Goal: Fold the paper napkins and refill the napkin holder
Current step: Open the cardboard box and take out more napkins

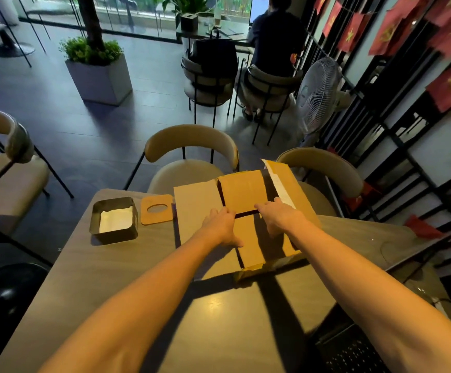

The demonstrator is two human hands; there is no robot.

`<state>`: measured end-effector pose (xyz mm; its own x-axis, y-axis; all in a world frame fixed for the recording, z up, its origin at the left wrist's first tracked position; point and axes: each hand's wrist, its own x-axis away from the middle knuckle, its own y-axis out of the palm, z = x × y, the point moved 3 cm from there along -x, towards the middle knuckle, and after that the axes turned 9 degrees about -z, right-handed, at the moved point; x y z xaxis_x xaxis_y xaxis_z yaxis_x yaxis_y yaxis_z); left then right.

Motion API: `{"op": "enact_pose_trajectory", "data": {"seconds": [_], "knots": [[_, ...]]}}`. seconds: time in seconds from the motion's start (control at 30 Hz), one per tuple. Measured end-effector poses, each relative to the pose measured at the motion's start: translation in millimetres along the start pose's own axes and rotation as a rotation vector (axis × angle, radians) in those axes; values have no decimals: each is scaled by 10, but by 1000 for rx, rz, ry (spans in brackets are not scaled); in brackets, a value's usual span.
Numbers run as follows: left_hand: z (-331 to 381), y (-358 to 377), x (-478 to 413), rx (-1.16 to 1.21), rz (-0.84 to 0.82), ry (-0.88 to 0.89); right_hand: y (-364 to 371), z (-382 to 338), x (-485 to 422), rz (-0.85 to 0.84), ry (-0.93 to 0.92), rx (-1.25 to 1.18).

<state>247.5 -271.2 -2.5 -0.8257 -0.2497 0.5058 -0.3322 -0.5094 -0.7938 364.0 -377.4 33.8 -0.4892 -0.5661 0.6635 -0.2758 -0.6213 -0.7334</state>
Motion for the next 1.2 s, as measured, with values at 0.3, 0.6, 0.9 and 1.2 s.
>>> {"op": "enact_pose_trajectory", "data": {"seconds": [0.3, 0.6, 0.9, 1.2], "knots": [[174, 160, -119, 16, -174, -116, 147, 217, -9, 5, 11, 140], [193, 156, -99, 53, -241, -139, 206, 408, -115, -198, -125, -50], [-7, -142, -22, 189, -72, 54, -42, 337, 31, 143, -242, 71], [235, -561, 290, -29, 271, 238, -247, 463, 427, 446, -244, 111]]}}
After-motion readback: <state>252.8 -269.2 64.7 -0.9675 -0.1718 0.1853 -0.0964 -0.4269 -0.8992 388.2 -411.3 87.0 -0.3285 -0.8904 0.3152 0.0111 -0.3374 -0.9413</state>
